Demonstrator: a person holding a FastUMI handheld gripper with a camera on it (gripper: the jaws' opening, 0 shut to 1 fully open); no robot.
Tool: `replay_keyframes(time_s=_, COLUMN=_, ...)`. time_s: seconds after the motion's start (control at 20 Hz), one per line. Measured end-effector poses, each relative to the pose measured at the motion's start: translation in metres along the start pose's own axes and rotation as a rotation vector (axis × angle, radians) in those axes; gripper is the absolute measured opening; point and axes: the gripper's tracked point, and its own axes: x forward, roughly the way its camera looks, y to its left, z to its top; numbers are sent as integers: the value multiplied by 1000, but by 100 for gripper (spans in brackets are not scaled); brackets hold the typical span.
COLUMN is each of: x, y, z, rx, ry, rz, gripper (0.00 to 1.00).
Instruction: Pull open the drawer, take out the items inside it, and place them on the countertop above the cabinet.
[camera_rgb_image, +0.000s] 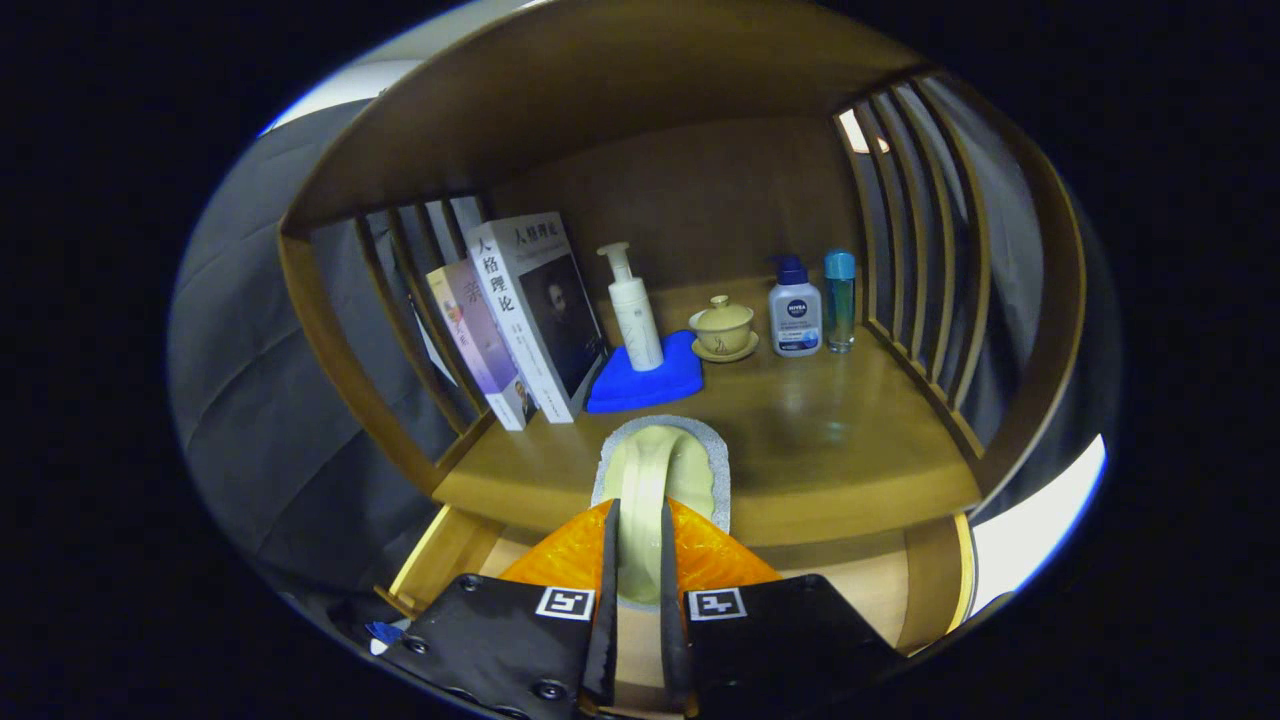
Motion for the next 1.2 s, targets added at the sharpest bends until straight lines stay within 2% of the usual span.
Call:
replay_keyframes(time_s=0.15, x=34, y=-7, z=19, rx=63, ry=7, rz=-38, gripper=20)
replay_keyframes(time_s=0.6, x=106, y=-18, z=16, rx=133, ry=75, rz=-133, gripper=20)
replay_keyframes(time_s=1.1, x=133, y=-21, z=22, rx=111, ry=25, rz=-134, gripper=20)
replay_keyframes(time_s=1.15, x=134, y=-22, z=24, rx=105, ry=14, rz=-133, gripper=25)
replay_keyframes(time_s=1.2, x=134, y=-23, z=24, rx=97, ry=8, rz=-136, gripper=25)
